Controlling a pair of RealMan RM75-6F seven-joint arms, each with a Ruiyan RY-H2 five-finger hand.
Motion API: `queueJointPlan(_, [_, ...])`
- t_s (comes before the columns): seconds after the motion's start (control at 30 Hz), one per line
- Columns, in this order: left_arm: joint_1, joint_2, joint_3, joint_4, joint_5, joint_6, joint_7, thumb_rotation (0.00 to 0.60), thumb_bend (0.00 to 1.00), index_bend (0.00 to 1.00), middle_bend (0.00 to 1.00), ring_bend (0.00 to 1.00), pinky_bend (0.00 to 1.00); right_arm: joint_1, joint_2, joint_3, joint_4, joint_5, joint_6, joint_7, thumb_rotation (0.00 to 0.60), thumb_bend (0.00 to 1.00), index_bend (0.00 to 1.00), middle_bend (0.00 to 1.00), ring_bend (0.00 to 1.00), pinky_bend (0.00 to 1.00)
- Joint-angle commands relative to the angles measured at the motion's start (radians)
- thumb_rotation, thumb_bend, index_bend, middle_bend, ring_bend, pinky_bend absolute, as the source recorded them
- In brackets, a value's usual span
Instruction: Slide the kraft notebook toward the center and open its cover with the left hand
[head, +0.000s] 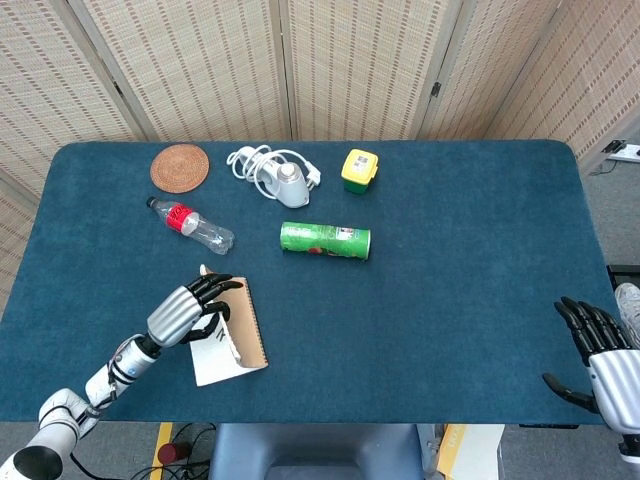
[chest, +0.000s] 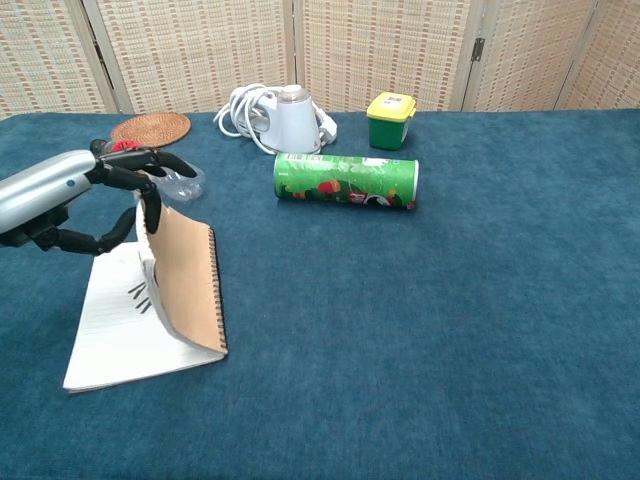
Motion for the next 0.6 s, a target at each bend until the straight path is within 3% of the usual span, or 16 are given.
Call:
queueJointPlan(0.03, [-0.037,0.034,0.000,-0.082,0.019,0.024,0.009,0.600,0.69,0.65,0.22,0.15,0.22,-0.006,-0.001,-0.002,0.003,-0.003,0.009,0.002,0.600,0.20,0.00,0.10,0.07,0.11])
queueJointPlan(0.23, [-0.099,0.065,0.012,-0.254,0.073,0.022,0.100,0.600,0.69,0.64,0.22,0.15,0.22,-0.021,-0.005,-0.005,0.019,-0.004,0.031,0.020,0.600,0.20,0.00,0.10,0.07,0.11])
queueJointPlan(0.6, [-0.210,0.062,-0.006,-0.549,0.123,-0.120,0.288,0.600,0.69,0.60,0.22,0.15,0.22,-0.035,-0.013,-0.006,0.054,-0.002,0.052,0.059,0.600,0.20,0.00,0.10,0.07,0.11])
